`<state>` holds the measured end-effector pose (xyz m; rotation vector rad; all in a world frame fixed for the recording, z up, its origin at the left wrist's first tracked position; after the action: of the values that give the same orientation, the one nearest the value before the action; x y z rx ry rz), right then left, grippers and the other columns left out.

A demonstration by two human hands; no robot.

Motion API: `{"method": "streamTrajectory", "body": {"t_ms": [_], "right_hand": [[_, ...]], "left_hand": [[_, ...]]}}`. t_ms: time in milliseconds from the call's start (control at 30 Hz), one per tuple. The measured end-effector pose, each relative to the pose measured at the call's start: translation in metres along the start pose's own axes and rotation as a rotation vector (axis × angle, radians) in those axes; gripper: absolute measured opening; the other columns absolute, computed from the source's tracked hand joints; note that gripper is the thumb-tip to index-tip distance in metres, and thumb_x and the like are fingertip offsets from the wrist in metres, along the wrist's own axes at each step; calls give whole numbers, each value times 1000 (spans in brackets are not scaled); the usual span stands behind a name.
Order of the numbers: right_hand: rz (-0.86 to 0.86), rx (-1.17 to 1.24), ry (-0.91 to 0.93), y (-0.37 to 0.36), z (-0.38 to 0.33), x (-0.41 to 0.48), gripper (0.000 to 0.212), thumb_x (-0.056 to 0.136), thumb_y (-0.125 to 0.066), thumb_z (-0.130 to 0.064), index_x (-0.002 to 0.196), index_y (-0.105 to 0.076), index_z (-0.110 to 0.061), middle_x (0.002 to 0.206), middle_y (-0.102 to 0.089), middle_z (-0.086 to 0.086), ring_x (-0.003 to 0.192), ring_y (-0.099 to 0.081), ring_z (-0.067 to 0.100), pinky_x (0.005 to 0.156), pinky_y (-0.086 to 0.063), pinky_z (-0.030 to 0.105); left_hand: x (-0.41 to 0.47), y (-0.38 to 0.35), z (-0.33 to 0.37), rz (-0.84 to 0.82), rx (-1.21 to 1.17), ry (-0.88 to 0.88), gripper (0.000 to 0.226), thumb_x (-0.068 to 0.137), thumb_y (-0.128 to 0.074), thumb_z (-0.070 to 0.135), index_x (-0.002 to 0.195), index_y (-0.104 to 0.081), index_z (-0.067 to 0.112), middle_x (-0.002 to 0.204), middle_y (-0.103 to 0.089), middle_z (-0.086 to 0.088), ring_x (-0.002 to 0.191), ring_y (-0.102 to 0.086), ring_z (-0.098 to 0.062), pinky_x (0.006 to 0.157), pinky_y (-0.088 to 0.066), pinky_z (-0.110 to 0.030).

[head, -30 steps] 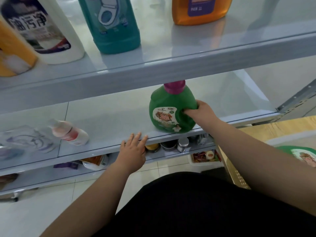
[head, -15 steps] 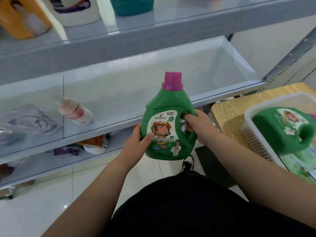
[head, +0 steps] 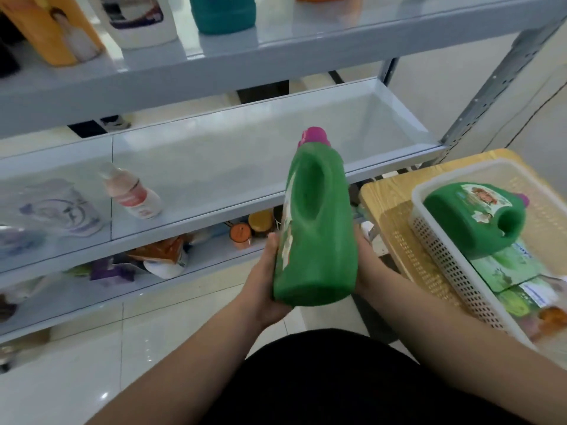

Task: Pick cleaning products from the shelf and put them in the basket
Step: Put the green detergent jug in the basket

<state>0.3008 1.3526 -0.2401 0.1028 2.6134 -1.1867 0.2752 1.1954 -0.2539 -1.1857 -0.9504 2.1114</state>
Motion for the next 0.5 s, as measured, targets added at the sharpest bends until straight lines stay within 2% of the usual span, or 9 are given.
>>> {"method": "streamTrajectory", "body": {"t_ms": [33,67,100,133,167,233,333,433,500], "right_hand": [[12,52,-79,3,6,-6,74,111,-2,-46,141,-59,-10,134,-62,24,125,-60,39,103,-51,38],[-12,-6,-80,8,14,-8,71,108,-21,-60,140,-61,-12,125,-55,34,113,-54,51,98,-47,41],[-10,-44,-91,10,21,-13,76,95,-45,-76,137,-65,-16,114,-46,33,96,-45,49,92,-39,41],[14,-111,-101,19,19,-14,86,80,-61,-84,136,-66,-18,113,-41,28,89,-37,39,86,-29,39],[16,-148,-125,25,16,-15,91,74,-67,-84,137,-65,-18,122,-43,29,91,-37,37,86,-28,39],[39,-142,-98,33,0,-20,88,75,-76,-74,139,-62,-15,139,-56,28,110,-57,50,93,-47,44],[177,-155,-41,53,-25,-33,91,71,-88,-57,142,-54,-10,132,-67,22,116,-68,39,89,-59,49],[231,-251,18,75,-36,-47,80,80,-83,-38,145,-46,-10,130,-68,22,114,-69,40,88,-59,49],[231,-306,16,91,-39,-55,87,73,-90,-29,146,-44,-15,128,-69,20,112,-70,38,86,-60,47]], "left_hand": [[0,-5,-9,-32,-27,58,56,102,-49,55,125,-73,9,122,-73,-17,107,-73,-33,85,-60,-47],[1,-9,-17,-42,-32,114,55,105,-45,51,127,-70,7,116,-74,-20,100,-74,-35,82,-61,-49],[2,-14,-24,-38,-17,163,55,107,-43,48,133,-64,4,112,-74,-22,94,-74,-37,79,-61,-50],[3,-18,-29,-17,24,189,56,106,-41,46,137,-58,3,110,-73,-23,91,-74,-39,76,-62,-51],[3,-21,-33,13,85,194,55,105,-41,45,138,-57,3,112,-73,-23,90,-74,-39,74,-62,-51],[4,-25,-42,59,237,162,48,103,-45,44,130,-67,11,118,-73,-20,96,-74,-39,73,-62,-51],[4,-27,-56,68,310,84,37,98,-56,44,118,-76,20,123,-73,-14,101,-74,-38,74,-61,-52],[2,-25,-63,236,208,39,53,95,-53,60,126,-73,22,124,-73,-12,103,-74,-34,75,-60,-51],[-6,-19,-65,317,226,-77,71,91,-52,70,139,-63,18,126,-73,-11,108,-72,-30,78,-60,-48]]}}
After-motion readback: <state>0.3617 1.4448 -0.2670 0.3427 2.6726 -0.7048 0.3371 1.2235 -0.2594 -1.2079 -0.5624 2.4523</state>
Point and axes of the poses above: each hand's wrist, its own x-axis towards the middle knuckle, its own y-axis out of the back of the hand, z = x × y, the point moved 3 cm from there along x, towards the middle knuckle
